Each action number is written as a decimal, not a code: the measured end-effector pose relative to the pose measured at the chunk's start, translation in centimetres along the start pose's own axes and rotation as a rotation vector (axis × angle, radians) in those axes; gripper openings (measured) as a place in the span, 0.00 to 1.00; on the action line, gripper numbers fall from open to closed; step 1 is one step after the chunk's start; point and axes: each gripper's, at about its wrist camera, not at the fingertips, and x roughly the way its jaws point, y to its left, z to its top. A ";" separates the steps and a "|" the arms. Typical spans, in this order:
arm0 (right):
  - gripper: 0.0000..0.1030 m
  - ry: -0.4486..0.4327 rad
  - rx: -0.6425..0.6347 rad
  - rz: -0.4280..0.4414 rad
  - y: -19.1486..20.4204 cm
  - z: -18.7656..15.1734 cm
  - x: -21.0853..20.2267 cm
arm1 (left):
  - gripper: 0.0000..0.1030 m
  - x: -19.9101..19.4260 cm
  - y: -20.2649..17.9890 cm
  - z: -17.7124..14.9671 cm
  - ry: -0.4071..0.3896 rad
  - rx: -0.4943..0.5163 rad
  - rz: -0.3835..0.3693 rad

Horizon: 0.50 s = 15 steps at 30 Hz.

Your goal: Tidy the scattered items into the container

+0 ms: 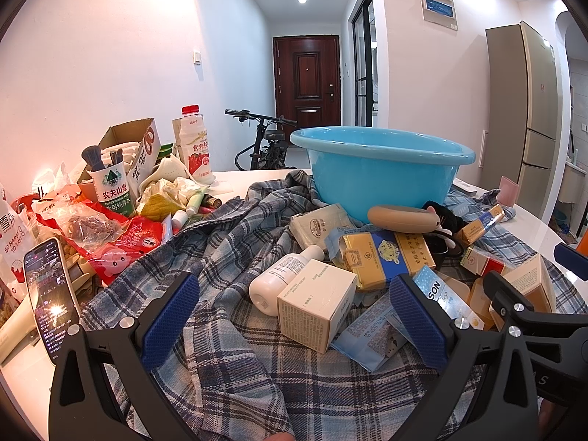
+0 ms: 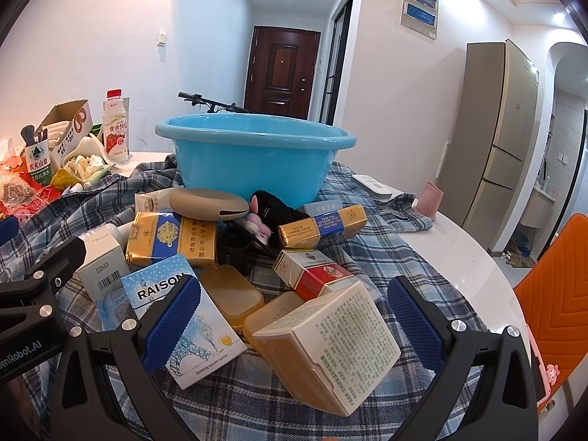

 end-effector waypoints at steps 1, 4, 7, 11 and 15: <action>1.00 -0.001 0.000 -0.001 0.0 0.0 0.0 | 1.00 0.0 0.0 0.0 0.001 0.001 0.000; 1.00 0.001 -0.001 -0.002 -0.1 0.0 0.0 | 1.00 0.0 -0.2 0.1 0.002 0.001 0.000; 1.00 0.001 -0.002 -0.001 -0.1 0.0 0.0 | 1.00 0.0 -0.2 0.1 0.001 0.001 0.000; 1.00 0.002 -0.002 -0.001 -0.1 0.0 0.1 | 1.00 0.0 -0.1 0.1 0.001 0.001 -0.001; 1.00 0.002 -0.005 -0.002 0.0 0.0 0.1 | 1.00 0.0 -0.2 0.1 -0.001 0.000 -0.001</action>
